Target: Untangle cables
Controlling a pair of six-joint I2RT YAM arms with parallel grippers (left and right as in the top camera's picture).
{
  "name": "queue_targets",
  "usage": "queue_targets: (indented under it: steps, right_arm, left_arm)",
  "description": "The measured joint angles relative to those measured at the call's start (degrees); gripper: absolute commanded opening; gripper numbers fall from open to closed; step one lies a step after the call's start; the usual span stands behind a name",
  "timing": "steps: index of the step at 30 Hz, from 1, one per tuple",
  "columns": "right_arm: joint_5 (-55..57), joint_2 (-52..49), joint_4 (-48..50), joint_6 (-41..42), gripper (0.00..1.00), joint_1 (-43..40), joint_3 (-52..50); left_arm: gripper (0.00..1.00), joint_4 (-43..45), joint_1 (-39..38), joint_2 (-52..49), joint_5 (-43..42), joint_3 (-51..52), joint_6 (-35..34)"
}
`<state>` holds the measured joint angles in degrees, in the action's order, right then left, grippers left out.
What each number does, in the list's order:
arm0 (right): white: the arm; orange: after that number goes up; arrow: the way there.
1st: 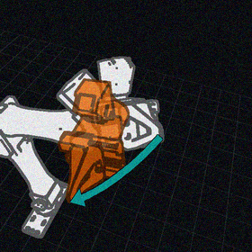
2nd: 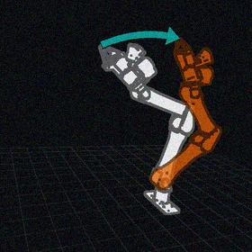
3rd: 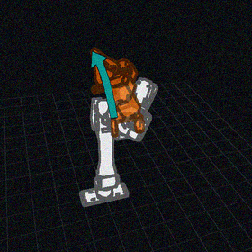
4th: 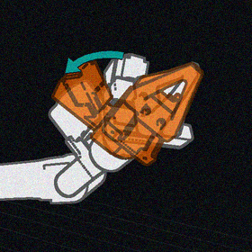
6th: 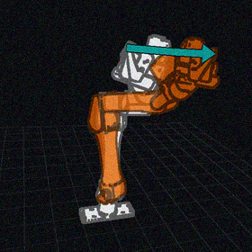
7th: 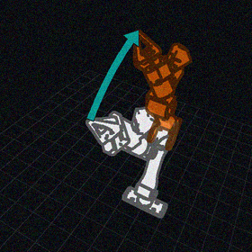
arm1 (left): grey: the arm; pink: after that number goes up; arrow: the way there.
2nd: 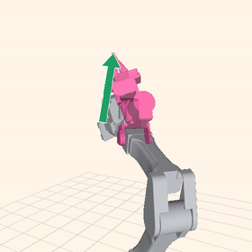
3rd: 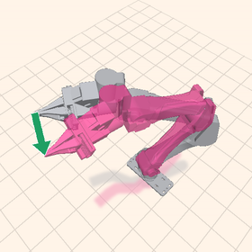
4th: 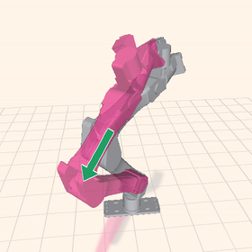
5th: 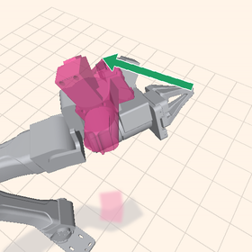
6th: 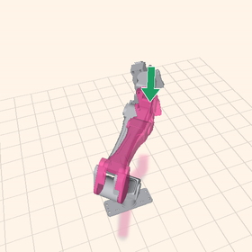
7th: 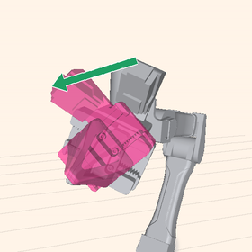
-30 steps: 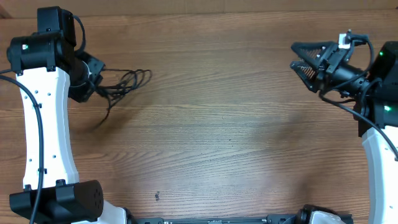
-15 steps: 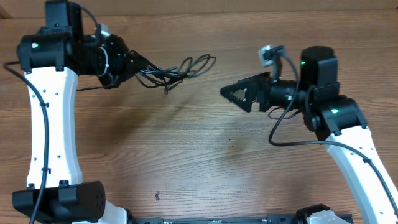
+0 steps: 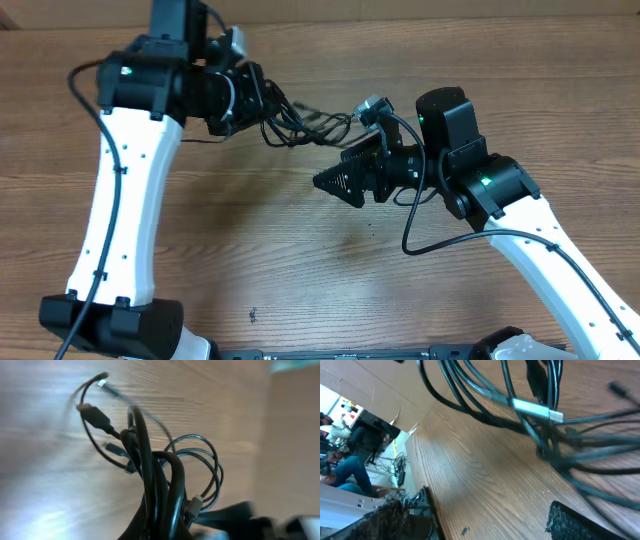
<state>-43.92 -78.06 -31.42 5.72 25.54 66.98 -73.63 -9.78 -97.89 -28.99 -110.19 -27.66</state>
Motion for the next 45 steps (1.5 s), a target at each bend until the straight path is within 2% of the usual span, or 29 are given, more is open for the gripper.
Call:
queue_targets:
  steps: [4, 9, 10, 14, 17, 19, 22, 26, 31, 35, 38, 42, 45]
  right_arm:
    - [0.2, 0.0, 0.9, -2.1, 0.90, 0.0, 0.0]
    - [6.6, 0.0, 1.9, -3.2, 0.90, 0.0, 0.0]
    - [9.6, 0.0, 1.9, -3.3, 0.90, 0.0, 0.0]
    - [21.6, 0.0, 1.9, -3.9, 0.91, 0.0, 0.0]
    - [24.7, 0.0, 2.0, -4.7, 0.91, 0.0, 0.0]
    - [25.3, 0.0, 2.3, -5.2, 0.91, 0.1, 0.0]
    - [25.4, 0.0, 2.3, -5.5, 0.90, 0.1, 0.0]
    - [24.3, 0.0, 2.3, -5.6, 0.87, 0.1, 0.0]
    - [19.2, 0.0, 2.2, -5.7, 0.87, 0.0, 0.0]
    - [14.7, 0.0, 2.2, -5.7, 0.88, 0.0, 0.0]
    - [12.6, 0.0, 2.1, -5.7, 0.88, -0.1, 0.0]
    - [12.5, 0.0, 1.8, -5.6, 0.88, -0.3, 0.0]
    - [17.0, 0.0, 1.9, -3.1, 0.88, -0.3, 0.0]
  left_arm:
    - [0.04, -0.5, -4.0, 0.0, 13.7, 0.0, 13.5]
    - [0.04, -5.4, -4.4, 0.0, 15.9, 0.0, 31.9]
    - [0.04, -6.3, -4.3, 0.0, 14.2, 0.0, 37.6]
    - [0.04, -10.8, -4.3, 0.0, -2.2, 0.0, 61.9]
    - [0.04, -14.2, -4.4, 0.0, -12.5, 0.0, 75.6]
    - [0.04, -15.9, -4.3, 0.0, -16.5, 0.0, 82.1]
    - [0.04, -16.5, -4.3, 0.0, -20.5, 0.0, 86.5]
    - [0.04, -16.4, -4.3, 0.0, -24.4, 0.0, 88.8]
    - [0.04, -16.2, -4.3, 0.0, -24.3, 0.0, 89.6]
    - [0.04, -13.9, -4.3, 0.0, -21.7, 0.0, 88.9]
    - [0.04, -10.3, -4.3, 0.0, -22.3, 0.0, 85.8]
    - [0.04, -9.5, -4.9, 0.0, -30.8, 0.0, 83.1]
    - [0.04, -10.9, -7.7, 0.0, -34.1, 0.0, 82.4]
